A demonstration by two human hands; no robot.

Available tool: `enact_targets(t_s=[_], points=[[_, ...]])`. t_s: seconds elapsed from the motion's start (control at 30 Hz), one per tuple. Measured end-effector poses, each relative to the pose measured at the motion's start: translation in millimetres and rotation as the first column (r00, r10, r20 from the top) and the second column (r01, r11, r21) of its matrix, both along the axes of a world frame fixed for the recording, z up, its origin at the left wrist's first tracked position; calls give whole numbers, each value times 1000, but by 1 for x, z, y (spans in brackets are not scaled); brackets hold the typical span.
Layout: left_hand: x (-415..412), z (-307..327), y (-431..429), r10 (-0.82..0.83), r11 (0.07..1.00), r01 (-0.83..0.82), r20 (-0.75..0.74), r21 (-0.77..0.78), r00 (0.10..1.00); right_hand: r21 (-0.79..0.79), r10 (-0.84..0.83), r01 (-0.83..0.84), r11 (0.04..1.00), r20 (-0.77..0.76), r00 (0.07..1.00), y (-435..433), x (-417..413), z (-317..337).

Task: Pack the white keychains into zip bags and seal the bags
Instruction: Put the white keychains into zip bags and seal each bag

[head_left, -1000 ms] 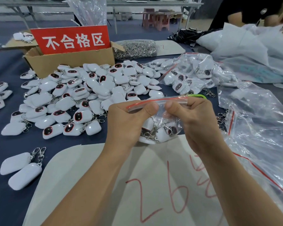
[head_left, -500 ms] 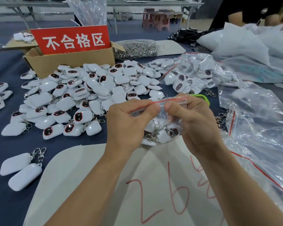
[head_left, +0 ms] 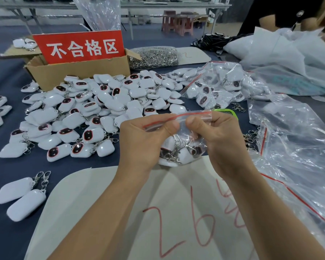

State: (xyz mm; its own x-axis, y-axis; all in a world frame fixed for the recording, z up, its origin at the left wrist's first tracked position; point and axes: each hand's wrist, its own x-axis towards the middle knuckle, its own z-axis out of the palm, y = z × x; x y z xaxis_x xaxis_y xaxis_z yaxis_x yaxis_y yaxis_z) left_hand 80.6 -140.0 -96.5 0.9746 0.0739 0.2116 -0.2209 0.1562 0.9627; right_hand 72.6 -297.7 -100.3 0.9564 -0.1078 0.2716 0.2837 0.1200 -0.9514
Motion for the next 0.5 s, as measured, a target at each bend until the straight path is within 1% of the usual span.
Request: enact_targets(t_s=[0.17, 0.23, 0.5], points=[[-1, 1, -2, 0, 1000, 0, -12, -7, 1000, -43, 21, -20, 999, 27, 999, -3, 0, 1], [-1, 1, -3, -6, 1000, 6, -27, 0, 1000, -32, 22, -21, 999, 29, 999, -4, -1, 2], [-4, 1, -6, -51, 998, 43, -202, -40, 978, 25, 7, -8, 1000, 32, 999, 0, 1, 0]])
